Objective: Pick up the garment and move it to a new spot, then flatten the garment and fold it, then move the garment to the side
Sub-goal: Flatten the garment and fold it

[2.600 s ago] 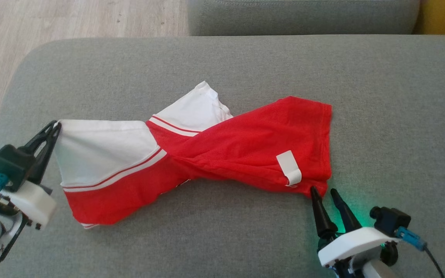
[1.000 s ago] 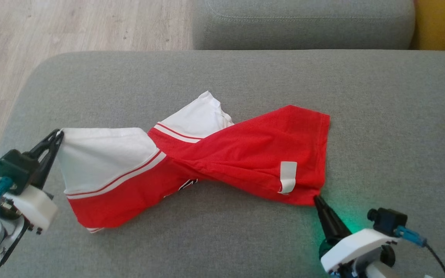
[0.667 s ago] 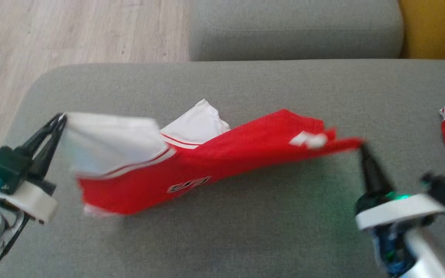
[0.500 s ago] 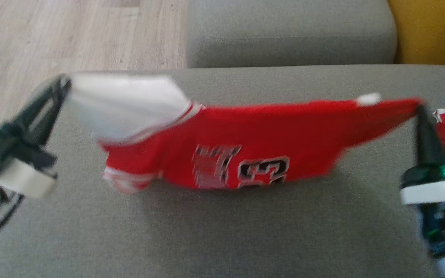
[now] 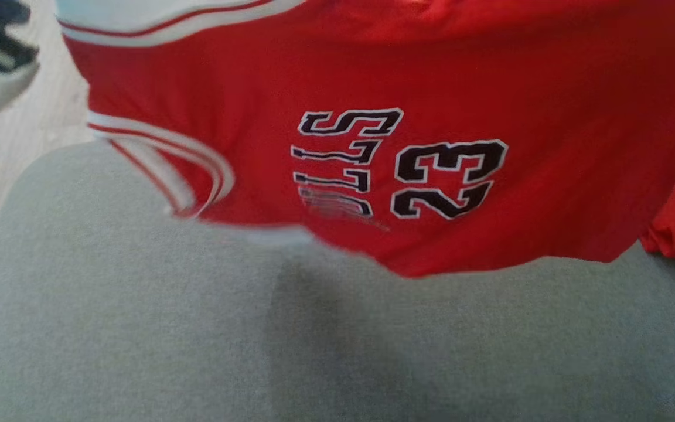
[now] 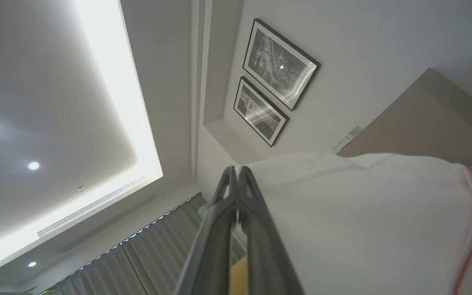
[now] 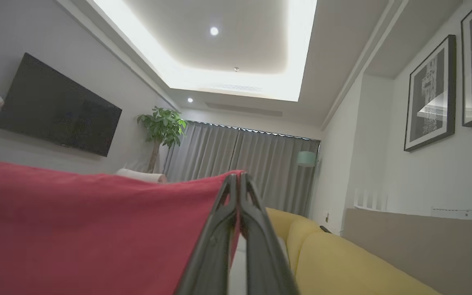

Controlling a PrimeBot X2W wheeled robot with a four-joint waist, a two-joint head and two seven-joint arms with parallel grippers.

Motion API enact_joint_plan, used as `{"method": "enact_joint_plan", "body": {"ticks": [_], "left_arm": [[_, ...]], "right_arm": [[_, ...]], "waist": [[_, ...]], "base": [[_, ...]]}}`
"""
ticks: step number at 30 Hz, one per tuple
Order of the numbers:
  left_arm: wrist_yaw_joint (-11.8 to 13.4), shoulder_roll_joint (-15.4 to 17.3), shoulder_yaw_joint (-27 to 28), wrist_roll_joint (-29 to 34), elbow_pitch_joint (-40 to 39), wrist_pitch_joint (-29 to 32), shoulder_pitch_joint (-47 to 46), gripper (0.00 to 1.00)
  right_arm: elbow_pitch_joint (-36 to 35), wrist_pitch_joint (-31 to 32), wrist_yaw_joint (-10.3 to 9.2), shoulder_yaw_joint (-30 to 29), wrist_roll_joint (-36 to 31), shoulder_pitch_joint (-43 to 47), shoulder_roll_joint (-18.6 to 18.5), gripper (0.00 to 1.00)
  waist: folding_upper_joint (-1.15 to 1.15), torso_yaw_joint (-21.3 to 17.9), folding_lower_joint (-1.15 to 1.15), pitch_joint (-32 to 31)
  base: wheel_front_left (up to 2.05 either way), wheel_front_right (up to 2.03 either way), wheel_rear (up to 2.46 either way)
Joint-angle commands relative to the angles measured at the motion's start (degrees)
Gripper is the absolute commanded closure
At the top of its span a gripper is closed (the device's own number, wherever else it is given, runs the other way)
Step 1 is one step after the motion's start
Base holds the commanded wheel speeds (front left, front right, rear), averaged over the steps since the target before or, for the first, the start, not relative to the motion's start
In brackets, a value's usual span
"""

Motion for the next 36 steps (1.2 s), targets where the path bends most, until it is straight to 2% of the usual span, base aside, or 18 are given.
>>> {"method": "enact_joint_plan", "body": {"ticks": [1, 6, 9, 17, 20, 23, 25, 28, 32, 36], "left_arm": [[-1.1, 0.8, 2.3, 0.1, 2.2, 0.3, -4.8, 1.00], [-3.3, -2.4, -0.7, 1.4, 11.4, 0.8, -9.9, 1.00], [-3.8, -3.6, -1.6, 1.5, 15.6, 0.7, -12.2, 1.00], [-4.0, -9.9, -0.9, 3.9, 28.8, -0.6, -23.9, 1.00], [-3.5, -12.6, 1.7, 5.1, 29.3, -0.7, -27.8, 1.00], [-3.8, -14.0, 3.8, 6.2, 27.7, -0.8, -27.7, 1.00], [-4.3, -14.3, 4.8, 5.3, 26.7, -0.8, -25.8, 1.00], [-4.8, -14.1, 5.9, 0.7, 24.6, -0.8, -20.4, 1.00], [-4.8, -9.9, 2.0, -5.1, 18.5, -0.8, -10.9, 1.00], [-4.8, -6.1, 0.5, -7.5, 11.1, -0.8, 0.3, 1.00]], "right_arm": [[1.3, 2.0, 0.39, 2.9, 0.4, -5.0, -2.9, 1.00], [10.5, 3.8, 0.39, 11.1, 0.8, -15.8, -4.1, 1.00], [14.3, 3.5, 0.39, 13.4, 0.9, -19.8, -3.9, 1.00], [28.9, -3.3, 0.39, 19.6, -0.1, -35.1, 0.0, 1.00], [32.2, -6.7, 0.39, 20.5, -1.7, -40.1, 0.7, 1.00], [34.7, -8.7, 0.39, 20.5, -3.1, -42.7, 1.3, 1.00], [36.0, -9.2, 0.39, 21.3, -3.8, -42.6, 1.3, 1.00], [37.9, -9.6, 0.39, 21.3, -3.6, -40.3, 1.4, 1.00], [39.5, -9.8, 0.39, 21.6, -3.0, -35.2, 1.4, 1.00], [39.5, -9.8, 0.39, 20.8, -2.4, -27.5, 1.3, 1.00]], "waist": [[0.00, -1.1, 0.01, 0.6], [0.00, -2.0, 0.01, 3.8], [0.00, -2.0, 0.01, 6.5], [0.00, -2.2, 0.01, 16.4], [0.00, -1.7, 0.01, 18.3], [0.00, -1.2, 0.01, 18.8], [0.00, -0.7, 0.01, 19.1], [0.00, 0.2, 0.01, 19.7], [0.00, 1.3, 0.01, 20.5], [0.00, 2.6, 0.01, 19.6]], "base": [[0.00, 0.00, 0.00], [0.00, 0.00, 0.00], [0.00, 0.00, 0.00], [0.00, 0.00, 0.00], [0.00, 0.00, 0.00], [0.00, 0.00, 0.00], [0.00, 0.00, 0.00], [0.00, 0.00, 0.00], [0.00, 0.00, 0.00], [0.00, 0.00, 0.00]]}}
